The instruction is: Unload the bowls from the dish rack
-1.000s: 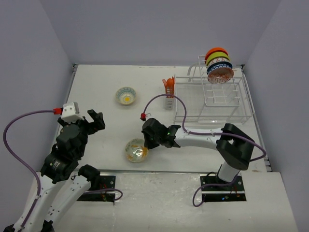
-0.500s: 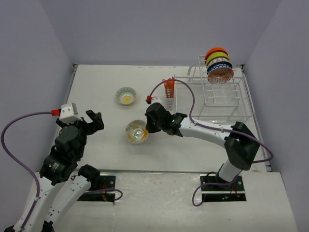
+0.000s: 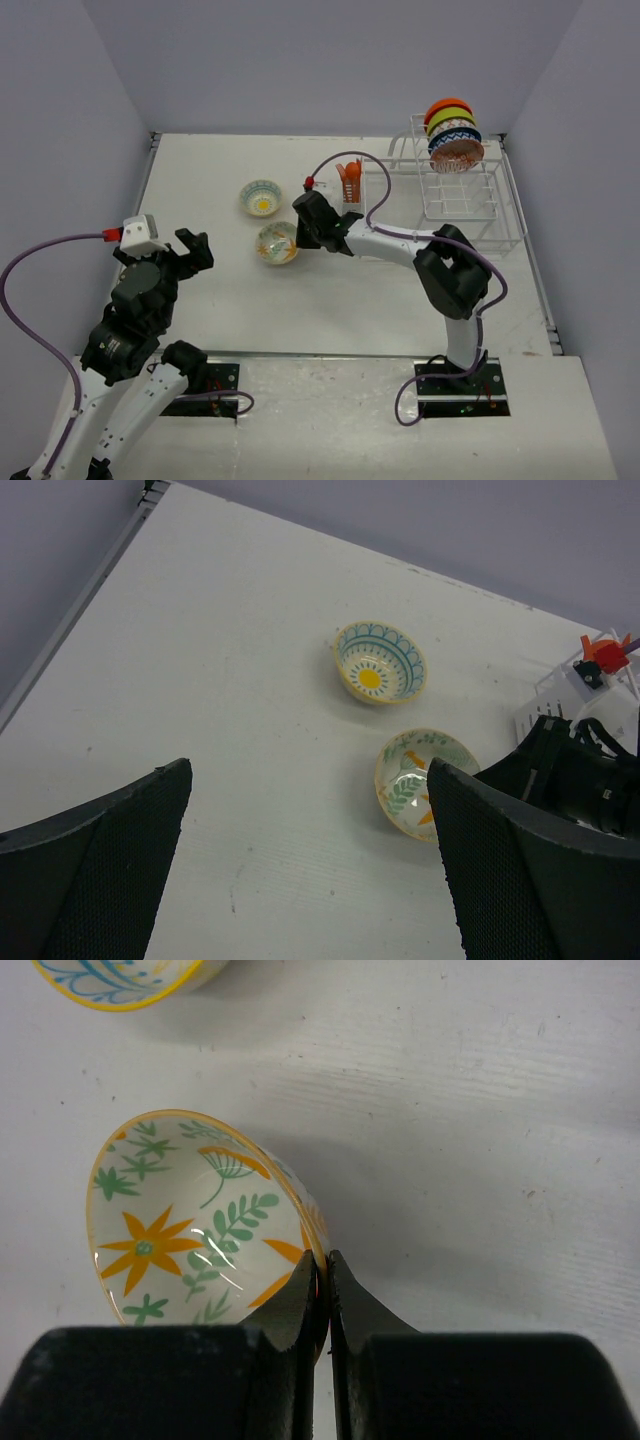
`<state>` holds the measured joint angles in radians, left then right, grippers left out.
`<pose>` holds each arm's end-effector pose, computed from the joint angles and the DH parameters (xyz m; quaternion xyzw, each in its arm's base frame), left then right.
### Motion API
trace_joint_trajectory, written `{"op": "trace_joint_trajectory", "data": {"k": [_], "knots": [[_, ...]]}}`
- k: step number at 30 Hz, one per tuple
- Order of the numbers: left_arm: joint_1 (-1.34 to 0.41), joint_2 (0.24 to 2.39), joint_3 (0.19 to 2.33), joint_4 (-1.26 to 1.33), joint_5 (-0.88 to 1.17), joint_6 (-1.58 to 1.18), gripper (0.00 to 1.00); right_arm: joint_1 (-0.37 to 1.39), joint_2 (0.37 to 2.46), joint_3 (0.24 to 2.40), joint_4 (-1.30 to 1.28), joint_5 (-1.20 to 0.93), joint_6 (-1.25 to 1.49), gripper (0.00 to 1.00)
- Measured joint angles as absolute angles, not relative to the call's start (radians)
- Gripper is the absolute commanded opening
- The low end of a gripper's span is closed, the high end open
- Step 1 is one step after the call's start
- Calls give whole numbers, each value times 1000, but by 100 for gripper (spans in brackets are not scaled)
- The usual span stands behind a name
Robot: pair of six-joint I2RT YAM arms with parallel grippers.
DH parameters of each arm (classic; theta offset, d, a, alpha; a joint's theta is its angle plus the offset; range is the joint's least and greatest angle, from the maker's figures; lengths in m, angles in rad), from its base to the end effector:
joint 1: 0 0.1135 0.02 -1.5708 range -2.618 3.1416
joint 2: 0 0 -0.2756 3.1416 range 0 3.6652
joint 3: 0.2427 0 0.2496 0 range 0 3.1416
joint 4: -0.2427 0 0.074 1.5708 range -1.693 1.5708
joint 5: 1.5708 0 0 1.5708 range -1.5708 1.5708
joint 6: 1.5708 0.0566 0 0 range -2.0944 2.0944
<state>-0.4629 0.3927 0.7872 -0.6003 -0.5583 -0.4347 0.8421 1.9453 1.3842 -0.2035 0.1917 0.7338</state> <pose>0.0898 -0.0113 0.3425 -0.1633 0.7483 -0.0704 0.6390 0.3086 0.3296 0.2022 -0.0121 0.9163 0.2147 0.3378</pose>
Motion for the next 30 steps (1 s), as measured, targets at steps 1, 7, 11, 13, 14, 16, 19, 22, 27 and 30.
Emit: {"op": "trace_joint_trajectory", "data": {"k": [1,7,11,13,14,16,19,22,27,30], "knots": [[-463,393,787,-600,-558,-435,100,842,1960,1384,-204,191,740,0],[-463,390,787,-600,-558,-435,100,842,1982,1384,-191,188,760,0],[-463,389,787,-600,-558,-435,100,842,1982,1384,-184,181,767,0],[-463,389,787,-600,-558,-435,100,841,1982,1384,-183,169,768,0],[-463,389,787,-600,-558,-435,100,839,1982,1384,-180,164,770,0],[-463,389,787,-600,-558,-435,100,838,1982,1384,-175,160,771,0],[-463,389,787,-600,-558,-435,100,835,1982,1384,-167,138,775,0],[-463,389,787,-600,-558,-435,100,832,1983,1383,-163,125,782,0],[-463,389,787,-600,-558,-435,100,830,1983,1365,-145,101,796,0],[-463,389,787,-600,-558,-435,100,830,1983,1340,-139,83,801,0]]}}
